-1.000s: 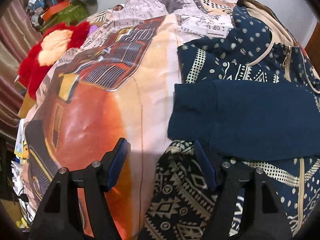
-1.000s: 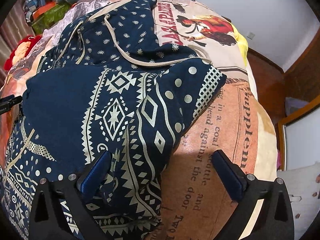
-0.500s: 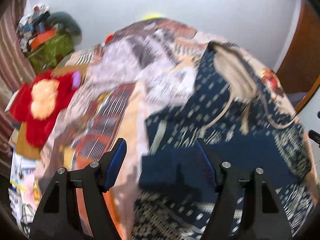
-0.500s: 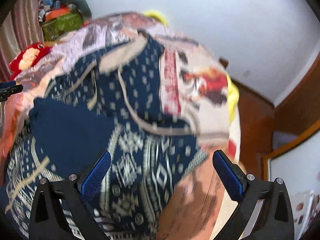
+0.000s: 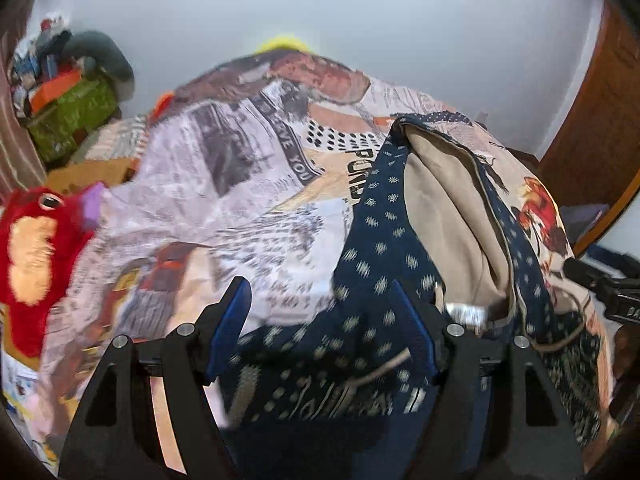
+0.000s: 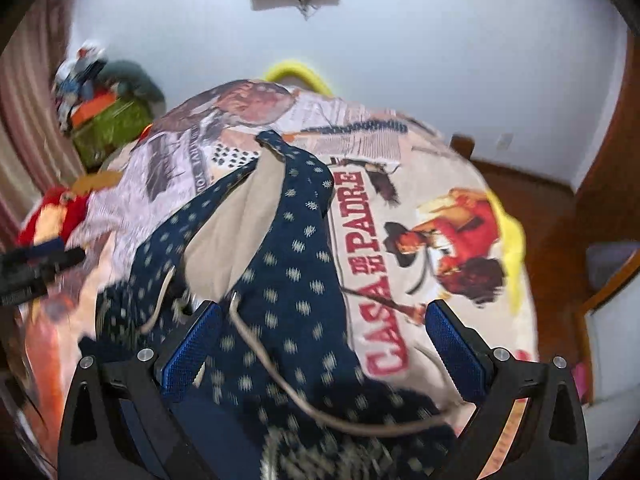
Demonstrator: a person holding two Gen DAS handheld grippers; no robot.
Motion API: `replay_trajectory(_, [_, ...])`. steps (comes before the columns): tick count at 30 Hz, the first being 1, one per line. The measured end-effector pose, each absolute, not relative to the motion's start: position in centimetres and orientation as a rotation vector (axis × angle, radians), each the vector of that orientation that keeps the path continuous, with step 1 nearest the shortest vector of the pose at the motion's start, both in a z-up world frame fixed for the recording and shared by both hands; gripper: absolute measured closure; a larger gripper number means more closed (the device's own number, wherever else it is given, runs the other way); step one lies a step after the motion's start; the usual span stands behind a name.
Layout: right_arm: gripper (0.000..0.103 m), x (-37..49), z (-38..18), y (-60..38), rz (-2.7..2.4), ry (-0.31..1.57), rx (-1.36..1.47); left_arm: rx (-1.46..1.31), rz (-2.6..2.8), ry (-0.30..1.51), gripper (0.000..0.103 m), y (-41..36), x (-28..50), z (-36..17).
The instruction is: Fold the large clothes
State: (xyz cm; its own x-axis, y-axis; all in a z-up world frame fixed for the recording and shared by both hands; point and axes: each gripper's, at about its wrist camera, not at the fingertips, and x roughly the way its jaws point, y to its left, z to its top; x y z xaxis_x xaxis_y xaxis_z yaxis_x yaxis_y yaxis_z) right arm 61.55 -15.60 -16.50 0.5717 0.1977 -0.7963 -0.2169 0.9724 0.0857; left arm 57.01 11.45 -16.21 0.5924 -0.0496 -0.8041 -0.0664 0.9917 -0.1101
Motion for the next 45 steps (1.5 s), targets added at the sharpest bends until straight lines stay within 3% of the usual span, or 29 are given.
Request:
replay_trajectory(9, [0.002, 68.4, -21.7, -14.5, 0.263, 1.051, 0.141, -0.327, -0.032, 1.043, 0.032, 10.7, 63.6, -21.7])
replay_trajectory(12, [0.011, 69.6, -23.1, -13.5, 0.292, 1.082, 0.177, -0.405, -0.051, 1.069, 0.032, 10.7, 64.8, -23.1])
replay_trajectory(13, [0.018, 69.8, -23.5, -13.1, 0.301, 1.097, 0.183, -0.418, -0.046, 1.057, 0.032, 10.7, 64.8, -23.2])
replay_trajectory(15, [0.02, 69.8, -23.8, -12.5, 0.305, 1.085, 0.167, -0.436, -0.048, 1.036, 0.032, 10.6, 64.8, -23.3])
replay_trajectory(18, [0.034, 69.3, -23.6, -12.1, 0.338, 1.069, 0.165, -0.455, -0.093, 1.034, 0.059, 10.2, 64.7, -23.2])
replay_trajectory(19, [0.044, 69.2, -23.5, -12.1, 0.354, 1.07, 0.176, -0.459, -0.116, 1.037, 0.074, 10.0, 64.6, -23.0])
replay_trajectory(20, [0.057, 69.1, -23.3, -12.0, 0.368, 1.074, 0.182, -0.459, -0.13, 1.043, 0.083, 9.9, 64.5, -22.8])
replay_trajectory(21, [0.063, 69.0, -23.2, -11.8, 0.381, 1.075, 0.183, -0.436, -0.125, 1.044, 0.085, 9.5, 64.4, -22.4])
replay_trajectory(22, [0.071, 68.7, -22.8, -11.6, 0.392, 1.071, 0.171, -0.407, -0.119, 1.042, 0.095, 9.2, 64.3, -22.1])
replay_trajectory(25, [0.089, 67.5, -22.0, -11.3, 0.398, 1.039, 0.145, -0.335, -0.124, 1.046, 0.098, 8.6, 63.5, -21.0])
replay_trajectory(36, [0.094, 59.1, -17.4, -13.0, 0.485, 0.961, 0.126, -0.202, -0.224, 0.981, 0.099, 7.6, 54.9, -14.8])
replay_trajectory(45, [0.094, 50.1, -18.0, -13.5, 0.509, 1.012, 0.054, -0.048, -0.241, 1.014, 0.099, 5.2, 46.6, -15.2])
